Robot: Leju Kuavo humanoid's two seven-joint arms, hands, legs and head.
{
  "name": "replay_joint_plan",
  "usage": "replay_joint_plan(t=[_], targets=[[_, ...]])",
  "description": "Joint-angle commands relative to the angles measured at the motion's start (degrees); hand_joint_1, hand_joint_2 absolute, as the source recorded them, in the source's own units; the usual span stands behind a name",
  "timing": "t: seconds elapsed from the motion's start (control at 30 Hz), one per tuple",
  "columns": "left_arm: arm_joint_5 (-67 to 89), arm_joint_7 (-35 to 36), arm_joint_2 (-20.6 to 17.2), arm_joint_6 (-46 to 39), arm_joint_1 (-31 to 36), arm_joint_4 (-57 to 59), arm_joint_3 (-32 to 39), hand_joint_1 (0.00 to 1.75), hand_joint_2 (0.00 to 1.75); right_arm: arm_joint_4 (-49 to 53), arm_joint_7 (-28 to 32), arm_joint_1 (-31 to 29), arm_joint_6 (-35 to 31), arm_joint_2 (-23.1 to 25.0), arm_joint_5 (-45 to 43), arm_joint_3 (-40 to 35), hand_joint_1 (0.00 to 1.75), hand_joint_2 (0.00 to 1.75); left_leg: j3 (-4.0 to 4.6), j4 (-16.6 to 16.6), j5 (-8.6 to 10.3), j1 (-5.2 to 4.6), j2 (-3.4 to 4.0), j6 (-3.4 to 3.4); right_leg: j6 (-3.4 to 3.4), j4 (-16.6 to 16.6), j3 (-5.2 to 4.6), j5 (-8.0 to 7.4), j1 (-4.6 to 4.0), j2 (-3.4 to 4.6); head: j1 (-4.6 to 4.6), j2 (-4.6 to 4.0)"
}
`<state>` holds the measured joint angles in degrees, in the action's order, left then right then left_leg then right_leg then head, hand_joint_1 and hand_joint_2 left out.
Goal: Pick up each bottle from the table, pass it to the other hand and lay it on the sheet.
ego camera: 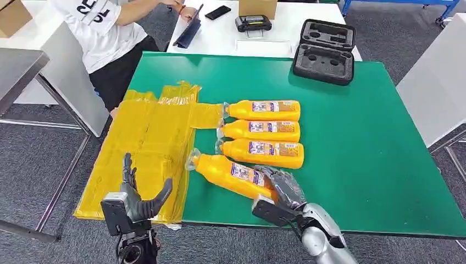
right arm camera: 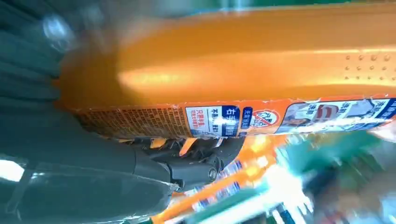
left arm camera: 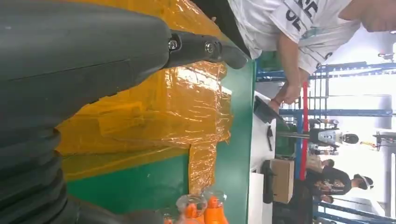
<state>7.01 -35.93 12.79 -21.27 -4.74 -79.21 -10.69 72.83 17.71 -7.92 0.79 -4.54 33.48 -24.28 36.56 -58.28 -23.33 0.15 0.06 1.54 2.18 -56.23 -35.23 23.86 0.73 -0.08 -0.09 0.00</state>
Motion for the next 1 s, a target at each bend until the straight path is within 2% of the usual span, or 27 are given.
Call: replay_joint_plan(t=[0.03,0.2,0.3,0.37,0.53,0.6,0.7,0.77,0.8,1.0], targets=[[-7.0,-1.0,-0.2,2.2,0.3,-0.9,0.0,0.00,1.75,2.4,4.1,-0.8,-5.1,5.8,-5.0,6.4,1.75,1.75,-0.30,0.0,-0.15,0.02,0.06,-0.11,-0.12,0.0,0.24,0.14,-0.03,0.07,0.00,0.00],[-8.0,-1.0,-0.6,2.6,-0.5,-2.4,-0.1,0.00,1.75,1.9,4.6,-0.7,-5.6,5.6,-5.4,6.7,1.75,1.75,-0.11,0.0,-0.05,0.01,0.03,-0.05,-0.05,0.0,0.08,0.06,-0.02,0.02,-0.02,0.00],[-8.0,-1.0,-0.6,2.6,-0.5,-2.4,-0.1,0.00,1.75,1.9,4.6,-0.7,-5.6,5.6,-5.4,6.7,1.75,1.75,-0.32,0.0,-0.14,0.03,0.03,-0.08,-0.09,0.0,0.28,0.14,-0.03,0.03,0.00,0.00],[-9.2,-1.1,-0.3,3.1,-0.4,-2.4,0.1,0.00,1.75,1.7,4.7,-0.6,-5.8,5.9,-5.6,7.0,1.75,1.75,-0.10,0.0,-0.04,0.02,0.01,-0.05,-0.05,0.0,0.08,0.06,-0.02,0.00,0.00,0.00],[-19.9,-2.6,-0.5,8.2,-3.9,-12.6,2.3,0.00,1.75,-2.2,3.6,-1.7,-9.8,6.5,-5.2,8.9,1.75,1.75,-0.25,0.0,-0.17,0.05,0.13,-0.08,-0.09,0.0,0.21,0.13,-0.05,0.12,0.00,0.00],[-22.3,1.3,-2.4,13.9,-3.6,-12.6,-0.5,0.00,1.75,-2.2,4.9,-0.7,-10.4,7.3,-6.4,10.0,1.75,1.75,-0.10,0.0,-0.08,0.04,0.09,-0.06,-0.06,0.0,0.09,0.06,-0.04,0.08,0.00,0.00],[-24.1,4.4,-3.5,22.5,-1.8,-7.1,-4.6,0.00,1.75,-0.6,5.5,1.5,-10.5,8.5,-6.8,11.1,1.75,1.75,-0.35,0.1,-0.12,0.04,-0.10,-0.10,-0.11,0.1,0.37,0.18,-0.04,-0.10,-0.02,0.00],[-30.7,7.5,-4.9,34.5,-0.3,-3.2,-7.5,0.00,1.75,-2.6,5.6,0.1,-10.3,9.0,-7.0,11.0,1.75,1.75,-0.35,0.1,-0.10,0.03,-0.13,-0.10,-0.10,0.1,0.36,0.17,-0.03,-0.12,0.00,0.00],[-32.9,8.3,-4.7,37.4,0.4,-1.1,-7.8,0.00,1.75,-4.4,6.0,-1.1,-9.4,9.5,-7.5,10.9,1.75,1.75,-0.29,0.1,-0.06,0.02,-0.07,-0.08,-0.07,0.1,0.27,0.12,-0.02,-0.07,0.00,0.00],[-31.8,10.4,-4.6,41.0,5.2,6.5,-10.0,0.00,1.75,-9.1,9.6,-2.3,-6.3,11.7,-8.8,8.2,1.75,1.75,-0.38,0.2,-0.04,0.02,-0.01,-0.10,-0.10,0.2,0.36,0.07,-0.03,0.00,-0.02,0.00]])
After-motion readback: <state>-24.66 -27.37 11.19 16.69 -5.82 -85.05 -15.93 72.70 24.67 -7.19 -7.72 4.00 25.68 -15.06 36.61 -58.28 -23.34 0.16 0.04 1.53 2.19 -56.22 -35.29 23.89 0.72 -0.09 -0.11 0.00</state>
